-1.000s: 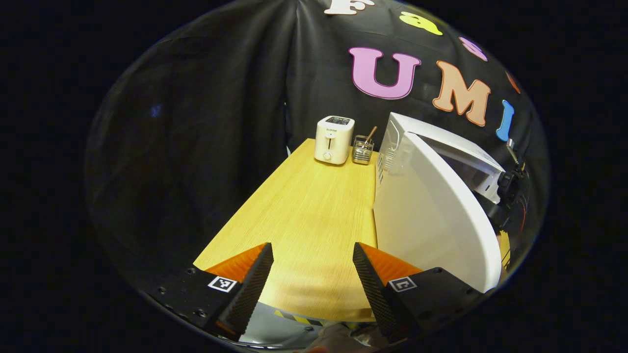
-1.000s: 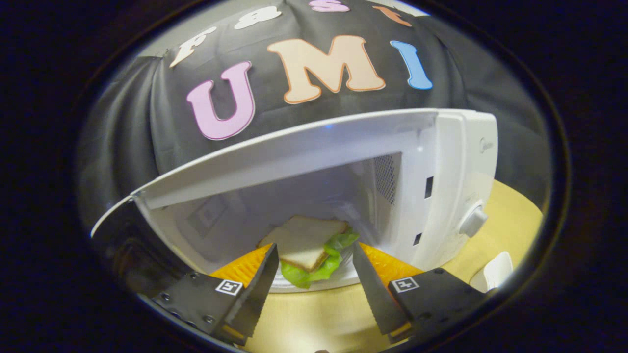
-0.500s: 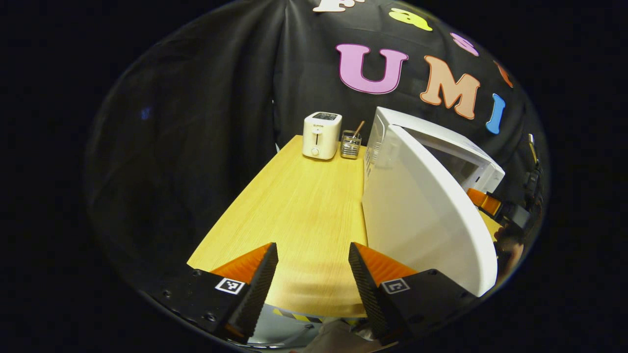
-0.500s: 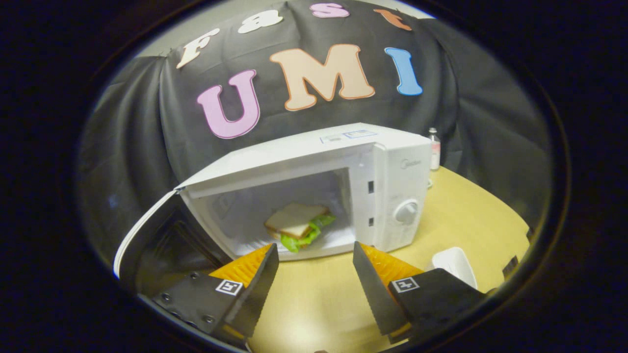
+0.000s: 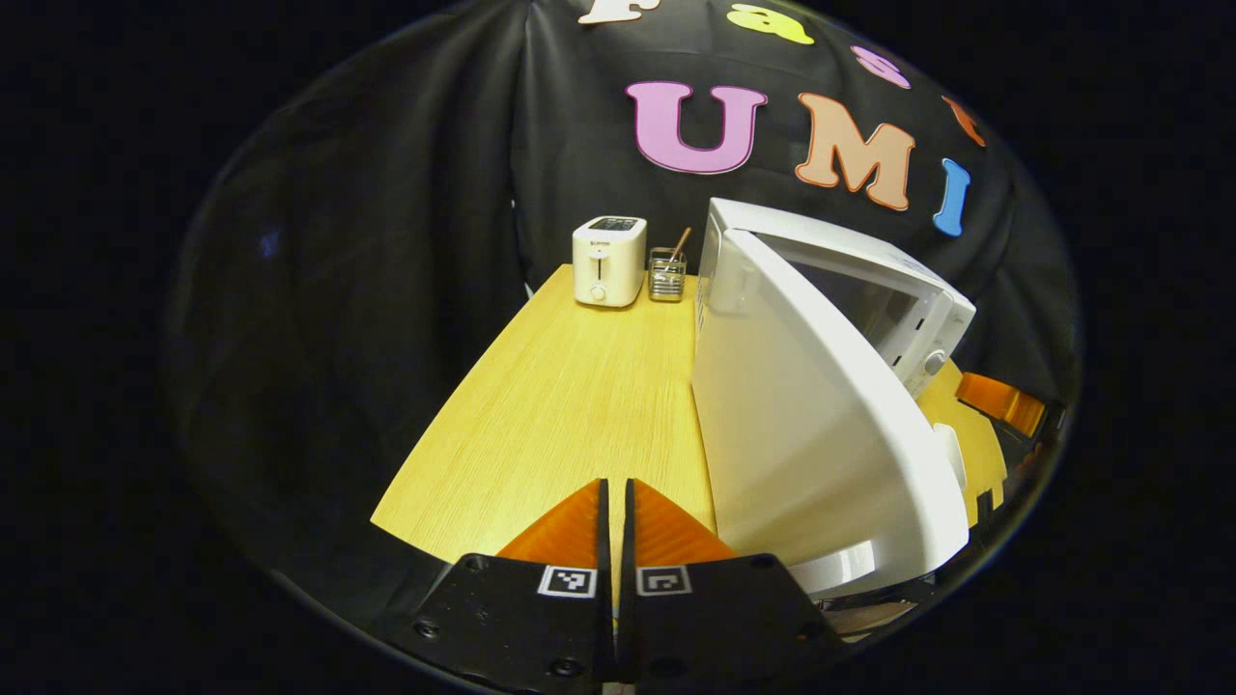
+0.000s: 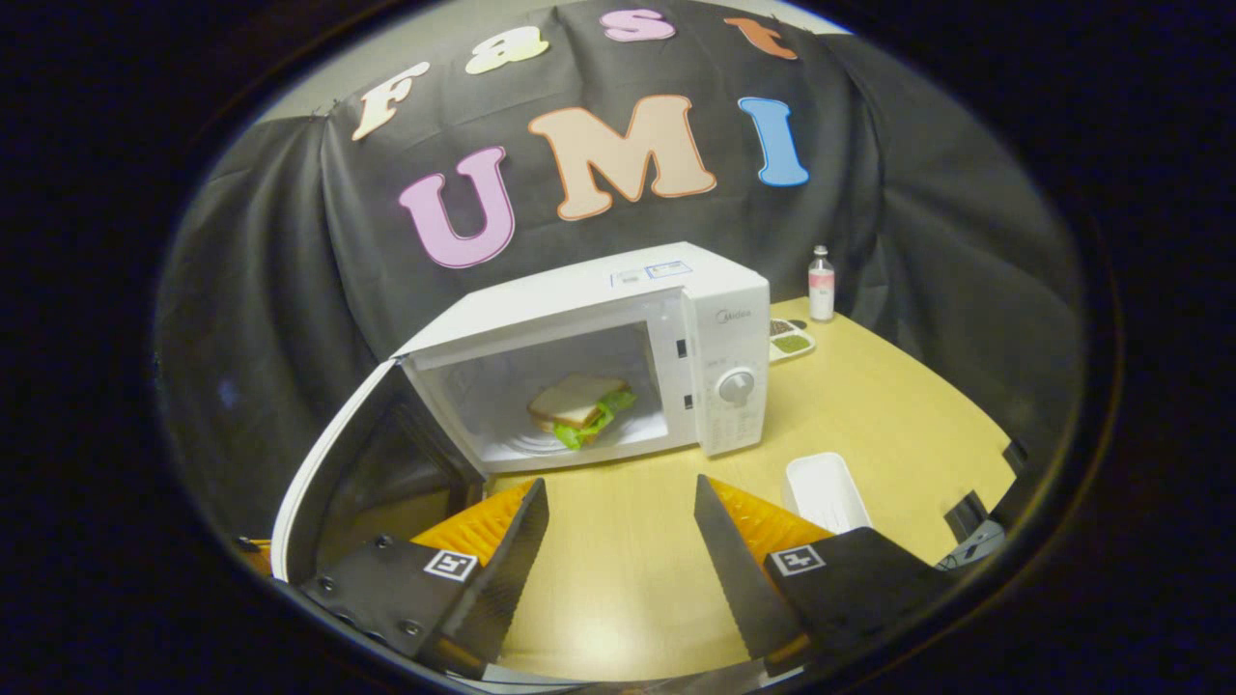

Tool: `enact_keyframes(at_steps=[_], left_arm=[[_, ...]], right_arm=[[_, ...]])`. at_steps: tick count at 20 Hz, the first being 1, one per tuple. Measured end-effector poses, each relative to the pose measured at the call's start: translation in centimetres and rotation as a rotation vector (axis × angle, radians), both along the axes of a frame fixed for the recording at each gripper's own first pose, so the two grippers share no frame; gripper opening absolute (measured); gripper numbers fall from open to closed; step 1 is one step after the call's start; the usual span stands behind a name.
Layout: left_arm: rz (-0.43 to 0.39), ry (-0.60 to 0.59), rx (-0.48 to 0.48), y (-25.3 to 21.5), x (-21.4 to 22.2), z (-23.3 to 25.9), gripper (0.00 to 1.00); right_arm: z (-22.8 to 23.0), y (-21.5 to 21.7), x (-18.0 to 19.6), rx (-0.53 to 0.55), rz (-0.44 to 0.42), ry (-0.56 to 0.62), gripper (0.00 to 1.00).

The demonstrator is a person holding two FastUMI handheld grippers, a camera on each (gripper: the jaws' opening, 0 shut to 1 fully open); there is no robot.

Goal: Open the microwave oven with the left hand, put the food in, and close the microwave oven.

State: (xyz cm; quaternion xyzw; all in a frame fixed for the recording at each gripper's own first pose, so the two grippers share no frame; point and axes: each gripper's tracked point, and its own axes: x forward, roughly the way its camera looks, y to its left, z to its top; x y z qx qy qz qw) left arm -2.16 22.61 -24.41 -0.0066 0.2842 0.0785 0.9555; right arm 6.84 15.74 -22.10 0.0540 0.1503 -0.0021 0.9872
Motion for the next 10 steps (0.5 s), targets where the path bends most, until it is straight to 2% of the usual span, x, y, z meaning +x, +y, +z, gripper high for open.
enact_keyframes(at_steps=[1,2,3,4,5,6,7,8,9,10], left_arm=[[-0.005,0.0,-0.002,-0.4,-0.5,0.0,0.0],[-0.009,-0.002,-0.002,-0.5,-0.8,0.1,0.0],[-0.014,0.0,-0.005,-0.8,-0.9,0.1,0.0],[-0.025,0.002,-0.008,-1.1,-1.0,0.0,0.01],[-0.034,-0.001,-0.01,-1.5,-1.0,0.1,0.01],[-0.043,-0.003,-0.012,-1.8,-0.9,0.2,0.01],[-0.054,-0.002,-0.015,-2.3,-1.0,0.2,0.01],[-0.065,-0.002,-0.017,-2.8,-1.1,0.3,0.01],[-0.079,-0.005,-0.019,-3.3,-1.2,0.4,0.0],[-0.093,-0.006,-0.016,-3.9,-1.3,0.5,0.0]], right_arm=[[0.4,-0.3,-0.6,-0.01,0.001,-0.007,0.89],[0.8,-0.8,-1.2,-0.019,0.0,-0.014,0.89],[1.1,-1.2,-1.9,-0.025,-0.002,-0.018,0.94],[1.3,-1.8,-2.4,-0.03,-0.008,-0.023,0.94],[1.5,-2.4,-3.0,-0.032,-0.019,-0.026,0.89],[1.5,-3.0,-3.5,-0.033,-0.028,-0.026,0.94],[1.6,-3.6,-4.1,-0.034,-0.04,-0.028,0.94],[1.6,-4.3,-4.5,-0.04,-0.052,-0.032,0.89],[1.6,-5.0,-4.9,-0.044,-0.065,-0.031,0.89],[1.5,-5.6,-5.3,-0.042,-0.076,-0.03,0.94]])
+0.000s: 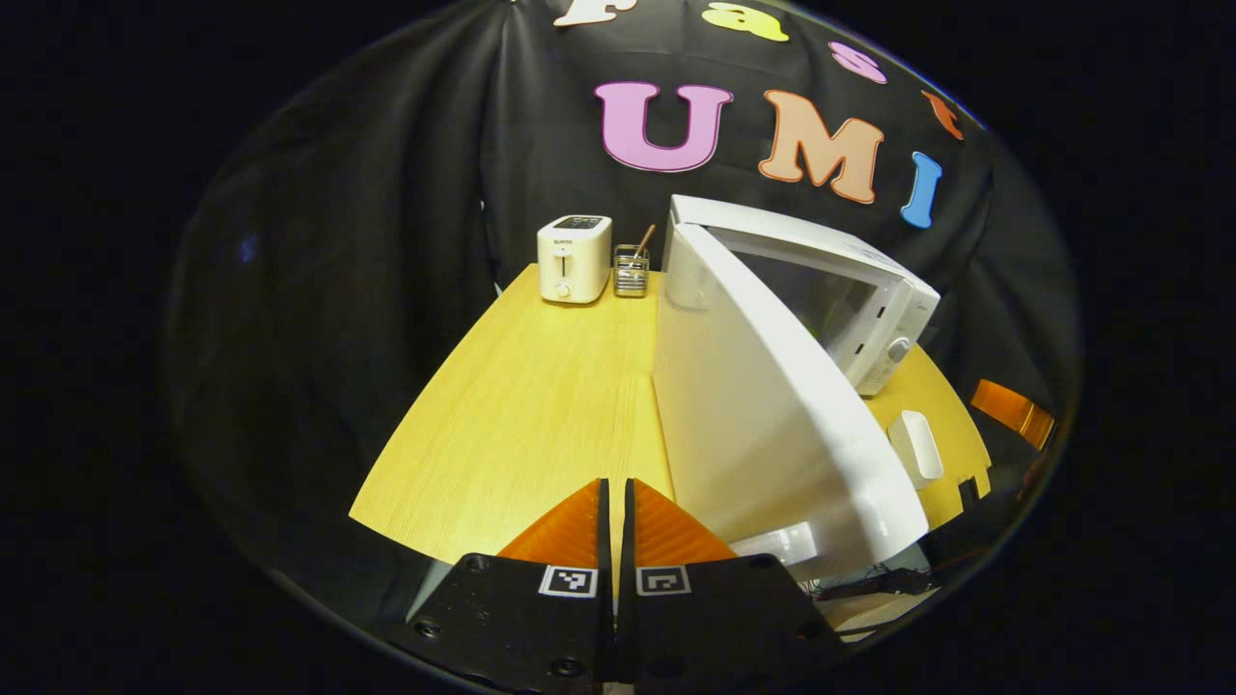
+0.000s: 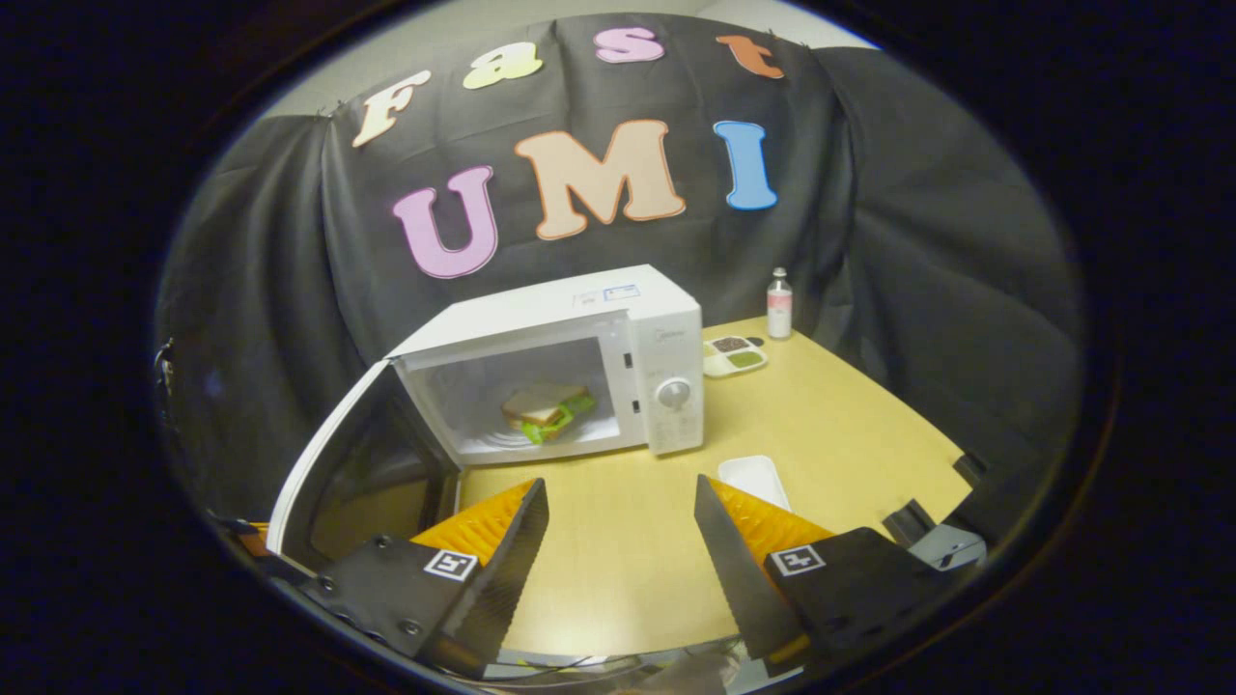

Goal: Open the microwave oven with the left hand, put the food in, and close the microwave oven.

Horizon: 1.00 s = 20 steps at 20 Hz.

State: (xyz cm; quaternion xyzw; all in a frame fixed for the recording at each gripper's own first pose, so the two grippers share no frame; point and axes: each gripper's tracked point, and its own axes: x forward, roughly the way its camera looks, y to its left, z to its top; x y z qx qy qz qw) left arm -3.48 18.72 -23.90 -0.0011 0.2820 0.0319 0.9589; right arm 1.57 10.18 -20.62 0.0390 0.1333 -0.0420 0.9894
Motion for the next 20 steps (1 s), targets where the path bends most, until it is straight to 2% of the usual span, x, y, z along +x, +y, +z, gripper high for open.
enact_keyframes(at_steps=[2,3,4,6,9,10,11,12,13,14,17,18,20], left_arm=[[-0.029,-0.001,0.024,-0.8,-0.1,0.0,0.01],[-0.036,-0.002,0.044,-1.0,0.0,0.1,0.01],[-0.039,-0.004,0.059,-1.1,0.0,0.1,0.0],[-0.029,0.0,0.076,-1.5,0.0,0.2,0.01],[-0.019,-0.008,0.071,-3.0,0.2,0.6,0.0],[-0.015,-0.008,0.067,-3.6,0.2,0.6,0.0],[-0.016,-0.009,0.059,-4.4,0.4,0.6,0.01],[-0.02,-0.01,0.047,-5.3,0.5,0.6,0.01],[-0.026,-0.014,0.036,-6.3,0.8,0.7,0.01],[-0.034,-0.018,0.025,-7.5,1.0,0.8,0.01],[-0.071,-0.029,0.007,-10.7,1.8,0.9,0.0],[-0.084,-0.031,0.005,-11.7,2.1,0.9,0.0],[-0.114,-0.03,-0.003,-13.5,2.7,0.8,0.0]], right_arm=[[-0.2,-1.1,-0.5,0.025,-0.017,0.006,0.94],[-0.3,-1.6,-0.8,0.043,-0.025,0.009,0.89],[-0.4,-2.2,-1.0,0.057,-0.034,0.013,0.94],[-0.3,-3.3,-1.2,0.07,-0.044,0.021,0.94],[0.0,-4.9,-1.2,0.056,-0.03,0.034,0.89],[0.0,-5.3,-1.2,0.049,-0.022,0.043,0.94],[0.2,-5.8,-1.0,0.044,-0.016,0.046,0.89],[0.3,-6.1,-0.9,0.041,-0.009,0.047,0.94],[0.4,-6.5,-0.7,0.04,-0.002,0.051,0.94],[0.3,-6.9,-0.6,0.042,0.0,0.056,0.89],[0.8,-8.4,0.2,0.07,-0.004,0.055,0.89],[0.6,-8.9,0.4,0.071,-0.011,0.057,0.94],[0.4,-9.8,0.6,0.069,-0.027,0.069,0.94]])
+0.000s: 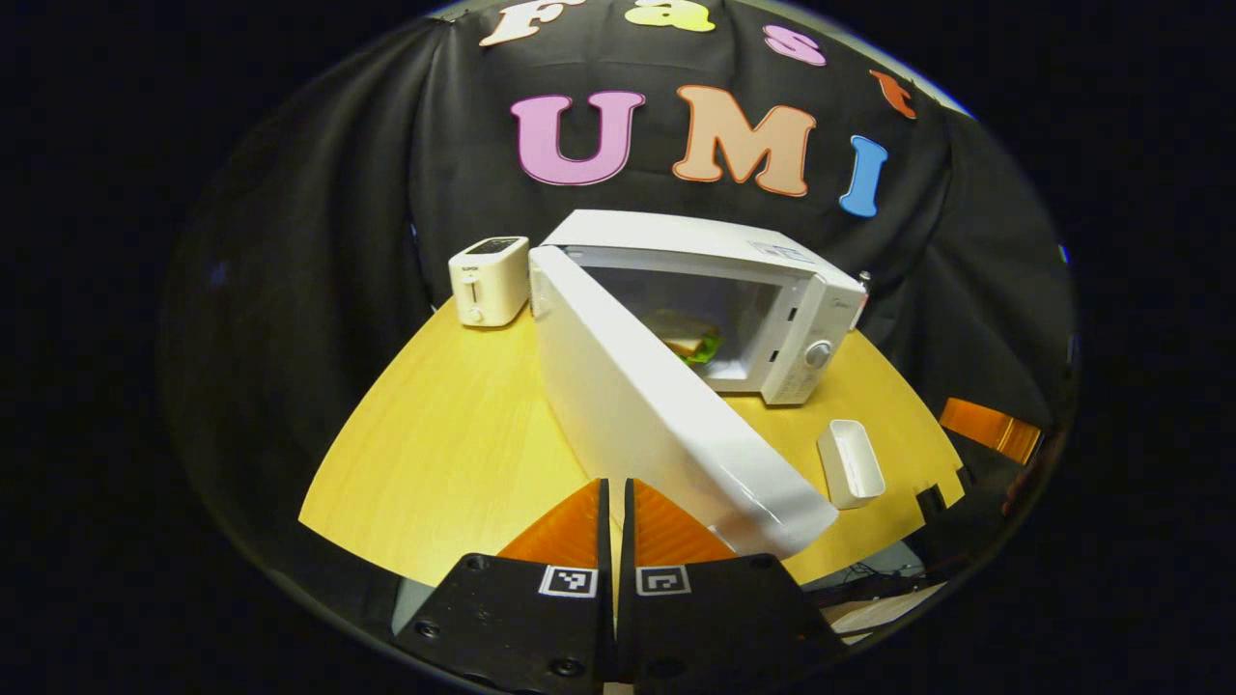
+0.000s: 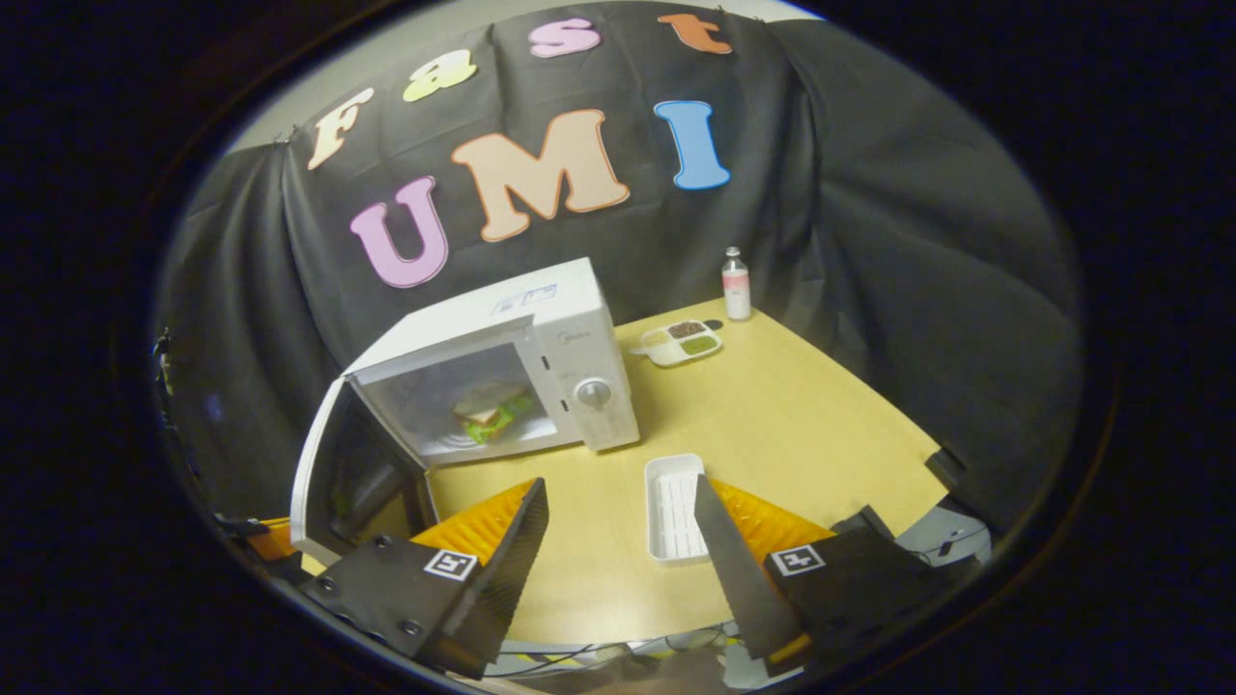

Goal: Open the microwave oven with the left hand, put the food in, and close the microwave oven.

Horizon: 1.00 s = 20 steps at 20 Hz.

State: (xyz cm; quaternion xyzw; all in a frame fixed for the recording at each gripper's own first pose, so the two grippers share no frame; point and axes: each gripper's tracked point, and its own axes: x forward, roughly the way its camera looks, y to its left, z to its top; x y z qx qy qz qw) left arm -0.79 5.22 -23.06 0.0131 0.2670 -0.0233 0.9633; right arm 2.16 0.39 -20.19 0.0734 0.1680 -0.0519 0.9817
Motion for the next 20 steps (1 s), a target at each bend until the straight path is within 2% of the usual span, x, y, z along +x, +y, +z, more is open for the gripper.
enact_keyframes(at_steps=[1,2,8,9,10,19,20], left_arm=[[-0.019,-0.003,-0.005,-1.0,0.4,0.1,0.01],[-0.04,-0.004,-0.008,-1.9,0.8,0.1,0.0],[-0.122,-0.018,0.009,-5.4,3.9,0.6,0.01],[-0.13,-0.024,0.008,-6.0,4.5,0.8,0.01],[-0.135,-0.032,0.009,-6.5,5.0,1.1,0.02],[-0.184,-0.085,-0.014,-12.1,11.0,1.8,0.0],[-0.184,-0.088,-0.021,-12.8,11.8,1.9,0.0]], right_arm=[[0.0,-0.4,0.1,0.004,-0.004,0.002,0.94],[0.1,-0.8,0.2,0.0,-0.009,0.001,0.89],[0.7,-3.5,0.2,-0.02,-0.028,-0.004,0.89],[1.0,-3.8,0.2,-0.028,-0.029,-0.012,0.94],[1.3,-4.0,0.3,-0.033,-0.026,-0.023,0.89],[5.0,-5.7,0.9,-0.028,-0.02,-0.148,0.89],[5.2,-5.8,0.9,-0.033,-0.021,-0.152,0.94]])
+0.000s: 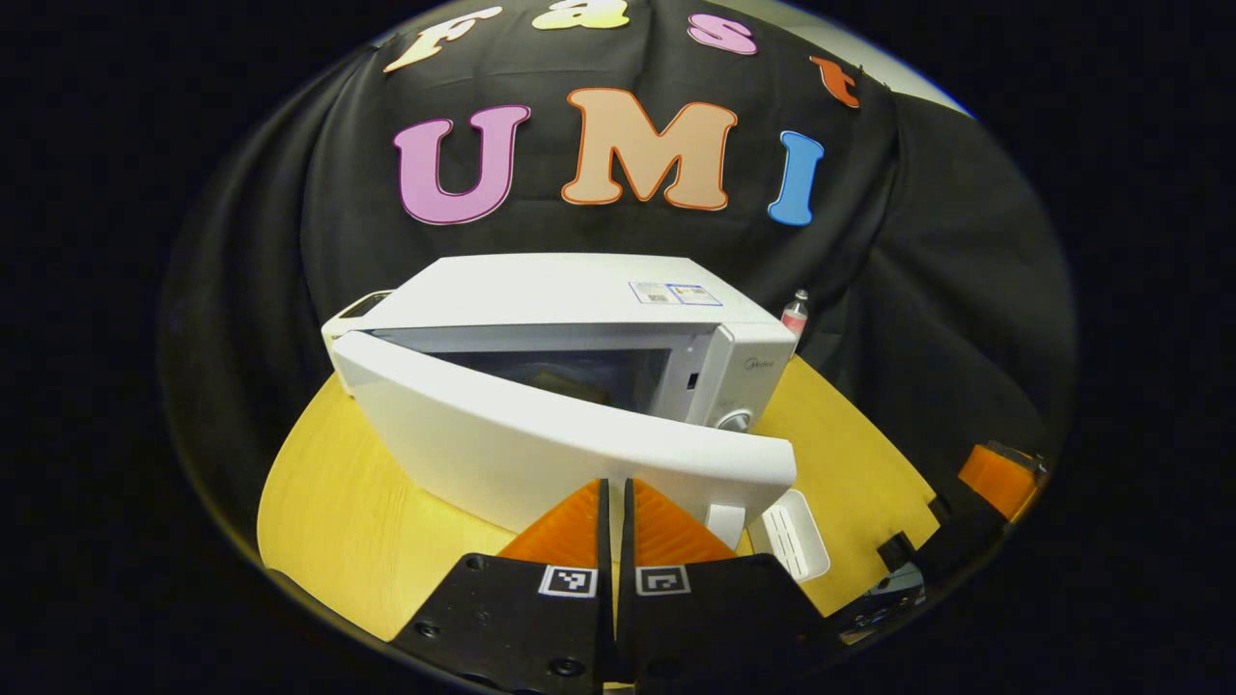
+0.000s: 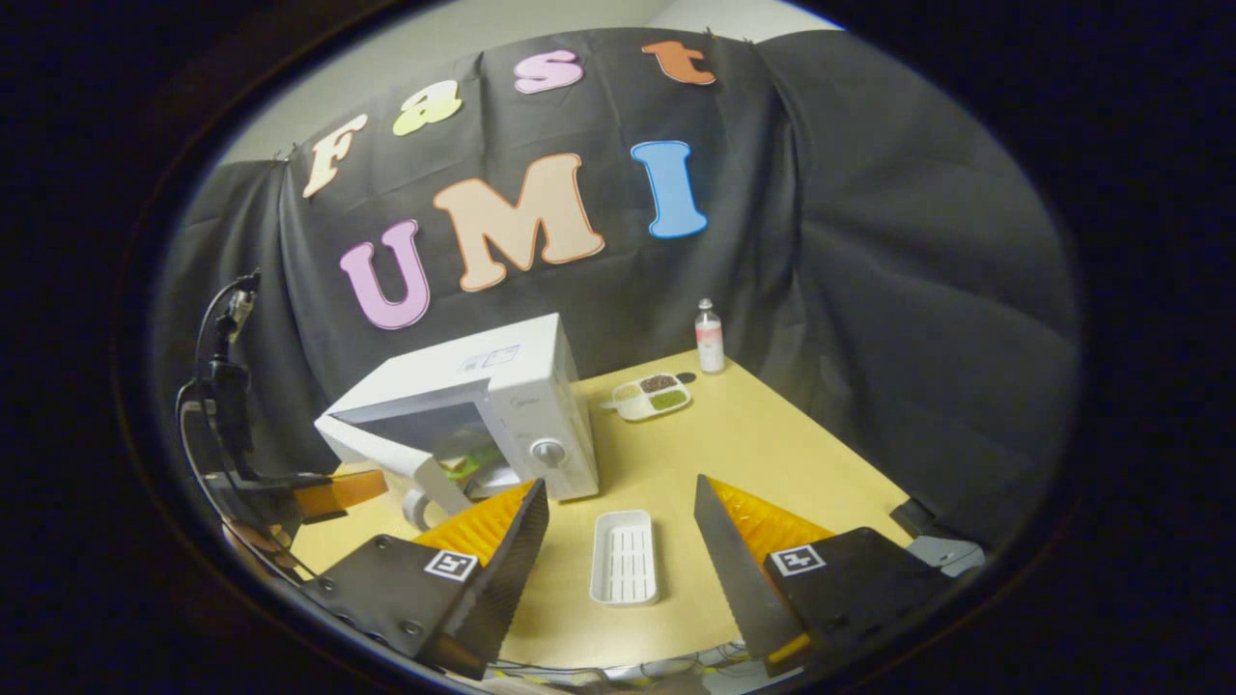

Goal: Open the microwave oven with the left hand, put the food in, and close the microwave oven.

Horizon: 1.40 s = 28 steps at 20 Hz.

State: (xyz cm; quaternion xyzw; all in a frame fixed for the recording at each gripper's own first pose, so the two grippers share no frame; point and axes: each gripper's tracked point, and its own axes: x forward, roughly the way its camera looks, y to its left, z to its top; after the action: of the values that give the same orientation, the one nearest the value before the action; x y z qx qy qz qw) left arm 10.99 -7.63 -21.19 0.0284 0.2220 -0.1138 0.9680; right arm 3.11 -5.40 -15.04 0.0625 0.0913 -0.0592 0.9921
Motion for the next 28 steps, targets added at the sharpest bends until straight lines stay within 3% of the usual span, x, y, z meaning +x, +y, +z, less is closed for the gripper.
enact_keyframes(at_steps=[3,4,5,7,8,9,12,13,14,15,16,19,21,22,28], left_arm=[[-0.002,-0.01,-0.015,-1.7,2.2,0.1,0.0],[-0.005,-0.013,-0.012,-2.3,3.0,0.1,0.0],[-0.01,-0.018,-0.005,-2.7,3.6,0.2,0.01],[-0.016,-0.028,0.011,-3.4,4.6,0.6,0.0],[-0.017,-0.034,0.012,-3.9,5.5,0.7,0.0],[-0.015,-0.037,0.013,-4.3,6.1,0.7,0.01],[0.008,-0.031,0.005,-4.9,7.4,0.3,0.0],[0.024,-0.026,0.0,-4.8,7.7,0.2,0.0],[0.037,-0.023,-0.011,-4.8,7.9,0.0,0.0],[0.049,-0.021,-0.027,-4.8,8.0,0.0,0.0],[0.058,-0.023,-0.041,-4.9,8.2,0.0,0.02],[0.103,-0.02,-0.04,-4.1,8.9,-0.1,0.01],[0.116,-0.023,-0.061,-4.1,8.9,0.0,0.0],[0.123,-0.021,-0.061,-4.0,9.0,-0.1,0.0],[0.145,-0.026,-0.06,-4.0,9.2,-0.3,0.0]], right_arm=[[0.8,-0.2,0.6,-0.021,0.008,-0.024,0.94],[1.1,-0.2,0.7,-0.031,0.01,-0.031,0.89],[1.3,-0.4,0.8,-0.039,0.012,-0.038,0.94],[1.7,-0.5,1.2,-0.054,0.018,-0.05,0.89],[1.8,-0.7,1.4,-0.062,0.02,-0.055,0.93],[2.0,-0.9,1.5,-0.068,0.021,-0.062,0.89],[2.3,-1.5,1.8,-0.069,0.02,-0.072,0.89],[2.3,-1.8,2.0,-0.067,0.018,-0.073,0.94],[2.4,-2.1,2.2,-0.065,0.013,-0.075,0.89],[2.3,-2.4,2.3,-0.063,0.007,-0.074,0.94],[2.4,-2.7,2.5,-0.059,0.002,-0.077,0.89],[2.6,-3.2,3.0,-0.052,-0.004,-0.084,0.89],[2.7,-3.3,3.3,-0.054,-0.001,-0.087,0.93],[2.6,-3.5,3.4,-0.055,-0.001,-0.085,0.89],[2.1,-3.0,4.4,-0.058,0.031,-0.059,0.89]])
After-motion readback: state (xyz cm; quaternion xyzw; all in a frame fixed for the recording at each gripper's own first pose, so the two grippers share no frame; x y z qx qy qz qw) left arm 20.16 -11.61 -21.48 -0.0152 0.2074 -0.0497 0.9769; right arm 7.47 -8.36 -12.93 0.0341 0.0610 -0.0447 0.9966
